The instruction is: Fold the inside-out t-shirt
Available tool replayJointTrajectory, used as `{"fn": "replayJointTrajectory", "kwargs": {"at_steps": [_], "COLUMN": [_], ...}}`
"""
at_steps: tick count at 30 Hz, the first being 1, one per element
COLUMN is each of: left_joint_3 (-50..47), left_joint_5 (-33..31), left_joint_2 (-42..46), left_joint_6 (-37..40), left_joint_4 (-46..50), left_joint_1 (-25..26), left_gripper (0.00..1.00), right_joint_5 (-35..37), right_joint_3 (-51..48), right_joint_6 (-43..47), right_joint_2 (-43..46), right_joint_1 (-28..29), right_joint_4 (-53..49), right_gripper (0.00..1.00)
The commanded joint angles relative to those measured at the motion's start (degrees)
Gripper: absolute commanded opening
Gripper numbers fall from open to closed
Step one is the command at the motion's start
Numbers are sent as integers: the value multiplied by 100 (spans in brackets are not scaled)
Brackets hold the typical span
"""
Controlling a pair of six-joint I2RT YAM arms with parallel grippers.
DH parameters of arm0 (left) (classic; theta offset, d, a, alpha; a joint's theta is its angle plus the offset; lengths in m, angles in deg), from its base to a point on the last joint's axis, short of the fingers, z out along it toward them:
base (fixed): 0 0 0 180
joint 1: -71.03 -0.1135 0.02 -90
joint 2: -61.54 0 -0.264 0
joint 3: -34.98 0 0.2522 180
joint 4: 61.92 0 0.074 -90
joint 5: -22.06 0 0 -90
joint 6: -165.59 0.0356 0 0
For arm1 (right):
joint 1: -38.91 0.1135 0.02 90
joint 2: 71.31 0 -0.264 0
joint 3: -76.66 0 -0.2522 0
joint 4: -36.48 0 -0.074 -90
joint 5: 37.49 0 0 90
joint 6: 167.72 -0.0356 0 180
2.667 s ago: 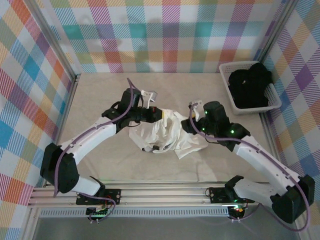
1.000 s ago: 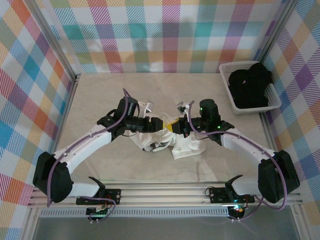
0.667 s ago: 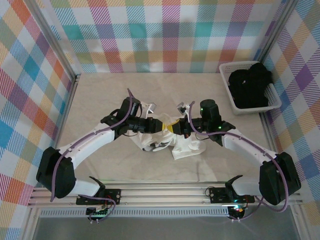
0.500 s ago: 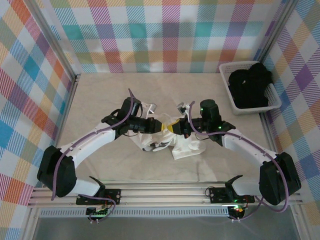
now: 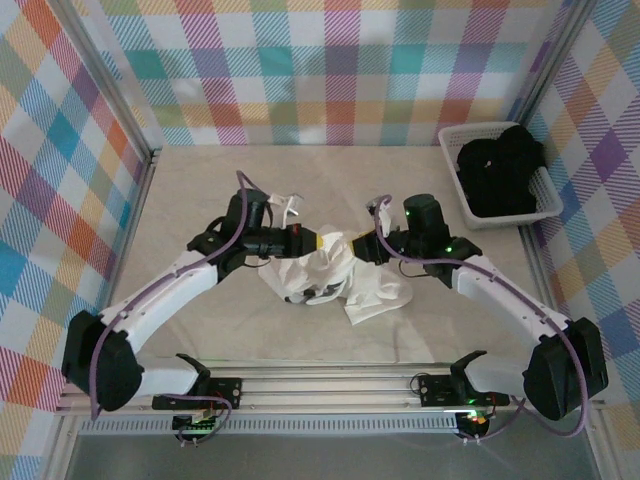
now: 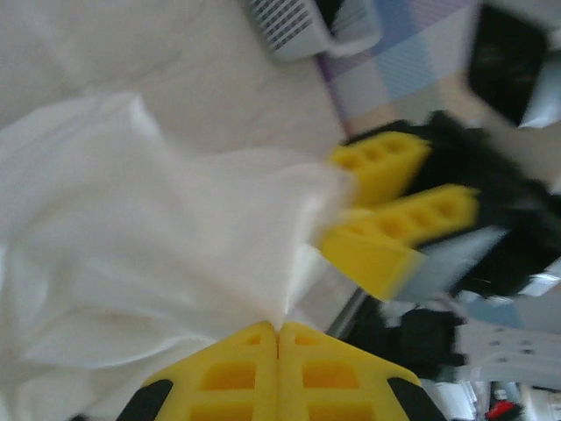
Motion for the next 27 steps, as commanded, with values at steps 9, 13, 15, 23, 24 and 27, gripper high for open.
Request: {"fn": "replayJointTrajectory", "kwargs": {"at_steps": [9, 13, 15, 23, 24, 27], "left_joint_3": [692, 942, 983, 974, 970, 974], "left_joint_5": [66, -149, -143, -196, -230, -491], "left_joint_2": [493, 476, 459, 502, 508, 525], "left_joint_6": [-774, -468, -438, -361, -330, -333], "left_joint_4": [-283, 222, 268, 382, 399, 507], "left_joint_1": [-18, -10, -9, -9, -9, -48], "left_gripper": [0, 0, 0, 0, 0, 0], "right_joint_5": [528, 428, 554, 2079, 2026, 1549], "right_joint_3": [-239, -411, -391, -164, -166, -303], "right_joint_6": [534, 662, 435, -348, -320, -179], "right_joint_2": [1352, 1254, 890, -443, -513, -536], "right_joint_1": [621, 1427, 1618, 1673, 1646, 1501], "right_joint_4": [-157, 139, 379, 1400, 1540, 1853], "right_gripper": [42, 43, 44, 52, 52, 26]}}
